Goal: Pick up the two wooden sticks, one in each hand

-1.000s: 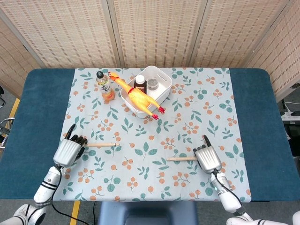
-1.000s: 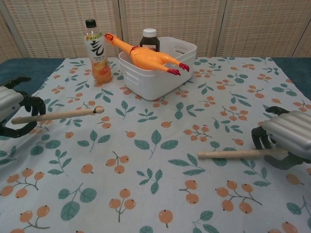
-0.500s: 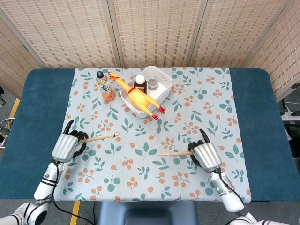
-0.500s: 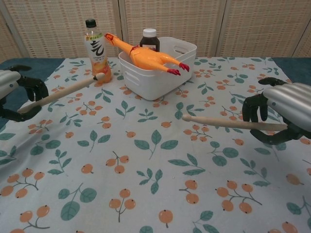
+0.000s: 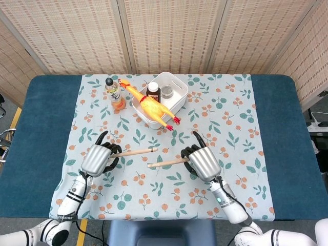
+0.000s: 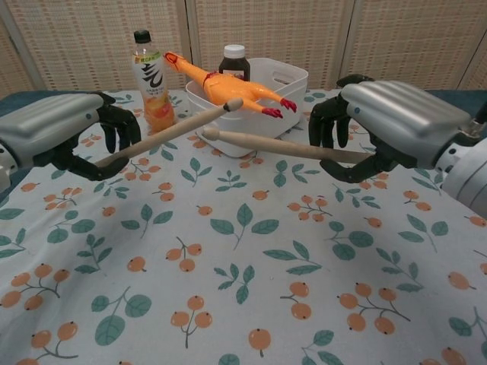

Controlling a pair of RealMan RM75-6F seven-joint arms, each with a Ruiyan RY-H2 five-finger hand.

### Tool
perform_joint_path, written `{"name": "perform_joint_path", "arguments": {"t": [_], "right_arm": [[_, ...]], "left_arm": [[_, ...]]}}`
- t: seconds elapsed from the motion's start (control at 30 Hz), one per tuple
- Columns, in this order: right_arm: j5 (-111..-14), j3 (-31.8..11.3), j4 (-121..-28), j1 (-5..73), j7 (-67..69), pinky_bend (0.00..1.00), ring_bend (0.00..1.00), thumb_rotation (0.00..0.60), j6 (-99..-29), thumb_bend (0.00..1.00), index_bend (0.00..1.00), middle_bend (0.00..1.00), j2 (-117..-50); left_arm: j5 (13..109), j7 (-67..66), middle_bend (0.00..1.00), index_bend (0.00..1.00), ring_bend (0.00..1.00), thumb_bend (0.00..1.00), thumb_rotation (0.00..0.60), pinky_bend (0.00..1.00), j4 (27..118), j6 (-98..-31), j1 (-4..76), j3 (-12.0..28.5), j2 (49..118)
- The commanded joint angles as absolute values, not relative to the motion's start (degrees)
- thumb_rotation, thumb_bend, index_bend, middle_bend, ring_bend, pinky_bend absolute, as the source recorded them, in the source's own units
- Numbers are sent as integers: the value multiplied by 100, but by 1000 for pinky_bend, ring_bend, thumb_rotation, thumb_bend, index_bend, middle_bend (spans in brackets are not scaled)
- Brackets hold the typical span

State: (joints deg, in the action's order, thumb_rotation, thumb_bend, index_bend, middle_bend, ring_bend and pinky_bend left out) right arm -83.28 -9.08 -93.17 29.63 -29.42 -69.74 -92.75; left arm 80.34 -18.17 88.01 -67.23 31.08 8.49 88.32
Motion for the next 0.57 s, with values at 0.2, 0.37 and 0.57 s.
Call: {"name": "perform_joint_path", "arguments": {"t": [0.2, 0.37, 0.57], "right_arm": [[-7939, -1098, -9344, 3137, -3105, 0, 480, 600, -6750, 458, 986, 857, -9383], [-7786, -1179, -9333, 3183, -3046, 0, 487, 600, -6754, 463, 986, 858, -9409], [-7714, -1156, -9352, 3207, -3101, 0, 487, 600, -6775, 469, 986, 857, -9372]], "left_arm": [[7736, -2395, 852, 819, 472, 553, 600, 95, 9298, -6679, 3228, 896, 8991], [7591, -2689, 863, 821, 478, 553, 600, 98, 9352, -6781, 3227, 908, 9144], [7582, -2812, 862, 821, 479, 553, 600, 98, 9294, -6789, 3269, 870, 9206]]}}
